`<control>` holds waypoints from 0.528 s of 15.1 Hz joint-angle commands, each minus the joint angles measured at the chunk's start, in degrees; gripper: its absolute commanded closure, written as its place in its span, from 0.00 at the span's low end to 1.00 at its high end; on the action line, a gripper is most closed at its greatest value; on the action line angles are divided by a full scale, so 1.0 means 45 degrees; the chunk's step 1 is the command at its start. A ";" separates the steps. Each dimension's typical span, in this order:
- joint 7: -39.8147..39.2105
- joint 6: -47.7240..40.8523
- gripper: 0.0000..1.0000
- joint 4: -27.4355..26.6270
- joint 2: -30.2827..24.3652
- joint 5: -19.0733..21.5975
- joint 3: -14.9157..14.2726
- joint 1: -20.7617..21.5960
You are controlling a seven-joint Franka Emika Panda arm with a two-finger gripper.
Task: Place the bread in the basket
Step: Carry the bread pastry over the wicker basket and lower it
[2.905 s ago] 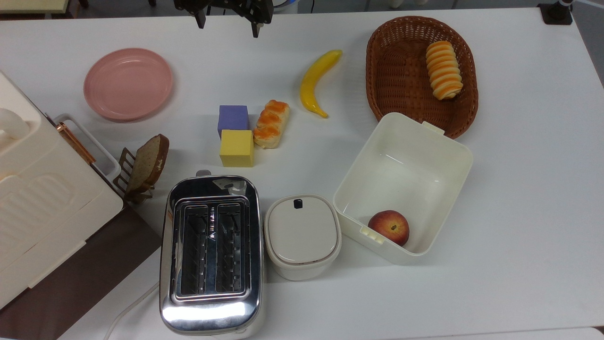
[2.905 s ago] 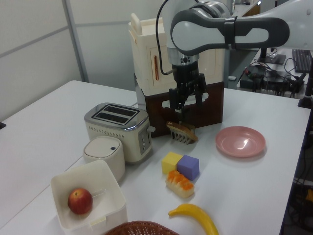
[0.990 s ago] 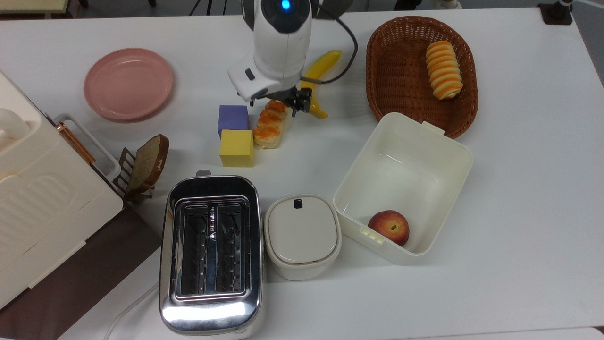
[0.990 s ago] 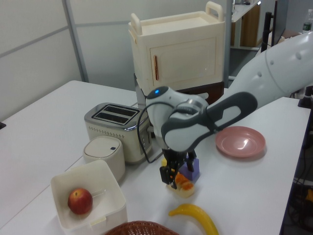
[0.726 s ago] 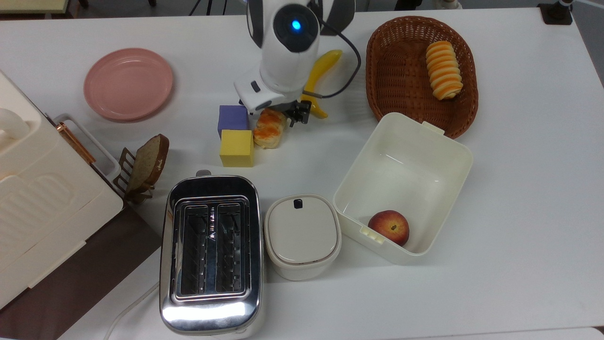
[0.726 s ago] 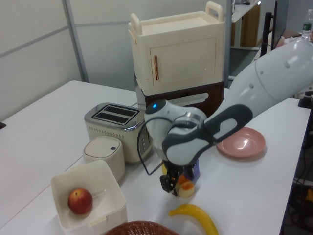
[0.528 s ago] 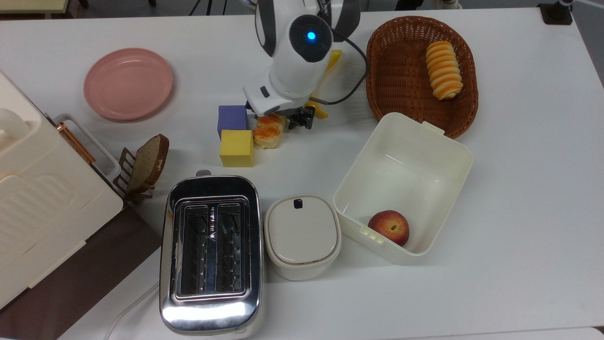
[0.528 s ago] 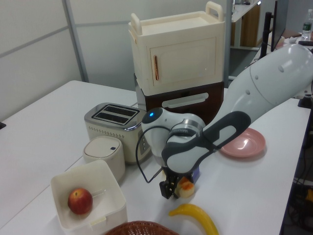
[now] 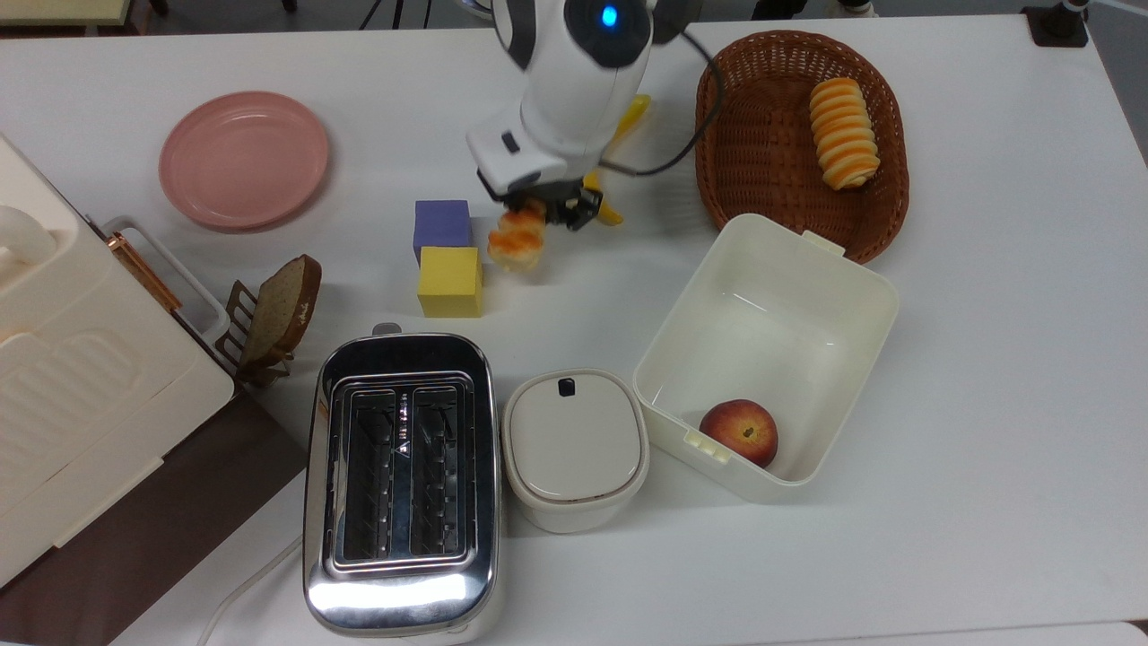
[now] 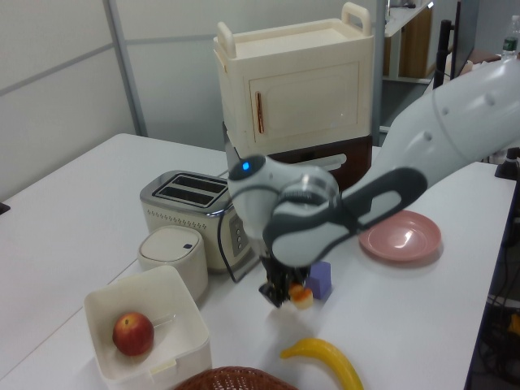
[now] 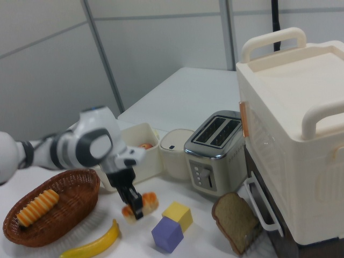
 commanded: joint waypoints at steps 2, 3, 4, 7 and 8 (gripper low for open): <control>-0.0241 -0.2670 1.00 0.1751 -0.1138 0.1099 0.1042 0.0179; -0.0104 -0.3022 1.00 0.2103 -0.1119 0.1158 0.1432 0.0373; 0.0322 -0.3142 1.00 0.2300 -0.1060 0.1178 0.1745 0.0684; 0.1748 -0.2968 1.00 0.2360 -0.0750 0.1178 0.1749 0.2864; 0.1946 -0.2890 1.00 0.2360 -0.0535 0.1198 0.1709 0.3396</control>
